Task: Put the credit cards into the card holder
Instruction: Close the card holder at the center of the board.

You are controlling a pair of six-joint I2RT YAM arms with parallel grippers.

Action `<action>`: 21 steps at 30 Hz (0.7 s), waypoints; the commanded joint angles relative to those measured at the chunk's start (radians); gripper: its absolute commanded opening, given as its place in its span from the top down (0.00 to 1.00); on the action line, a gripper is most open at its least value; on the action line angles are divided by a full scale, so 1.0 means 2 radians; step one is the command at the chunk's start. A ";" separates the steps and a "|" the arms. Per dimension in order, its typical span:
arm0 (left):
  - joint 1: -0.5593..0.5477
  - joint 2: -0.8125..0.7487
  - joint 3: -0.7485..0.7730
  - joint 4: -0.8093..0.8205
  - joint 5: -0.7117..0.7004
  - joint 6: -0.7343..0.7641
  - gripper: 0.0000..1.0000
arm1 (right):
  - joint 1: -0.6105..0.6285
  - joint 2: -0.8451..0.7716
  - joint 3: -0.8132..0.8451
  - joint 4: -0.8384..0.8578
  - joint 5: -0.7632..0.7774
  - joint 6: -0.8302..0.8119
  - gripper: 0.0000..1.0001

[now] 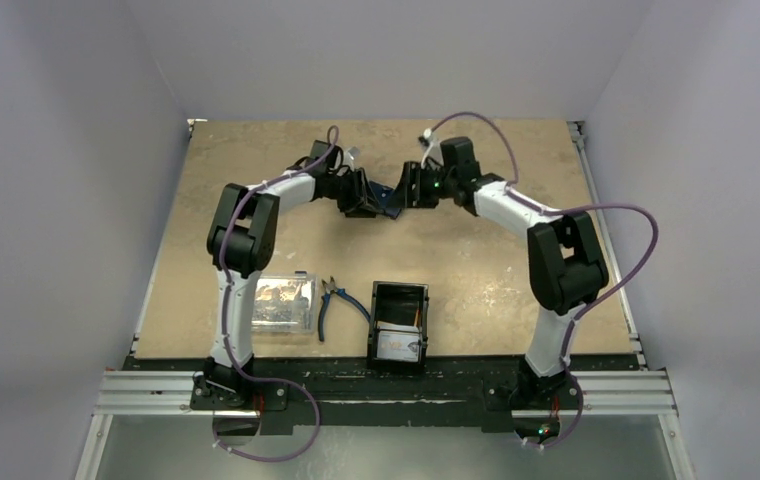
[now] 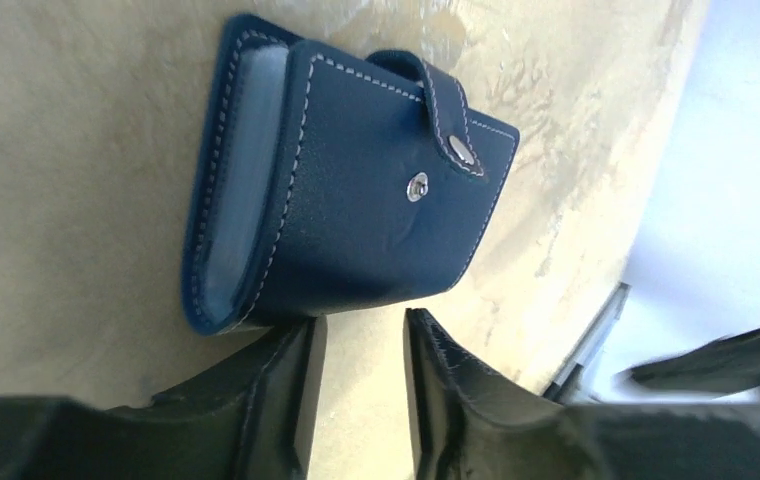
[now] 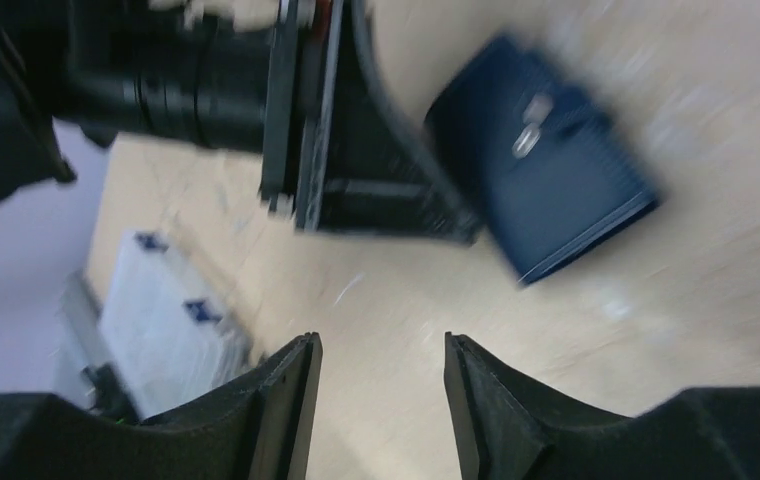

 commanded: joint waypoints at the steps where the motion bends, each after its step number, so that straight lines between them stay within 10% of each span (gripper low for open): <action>1: 0.012 -0.046 0.002 -0.008 -0.058 0.033 0.58 | -0.013 -0.023 0.075 -0.036 0.089 -0.131 0.42; 9: 0.026 -0.054 -0.044 0.095 -0.054 -0.072 0.48 | -0.023 0.084 0.232 -0.107 0.079 -0.199 0.49; 21: 0.002 0.053 0.079 0.025 -0.072 -0.042 0.56 | -0.024 0.140 0.242 -0.063 0.023 -0.154 0.55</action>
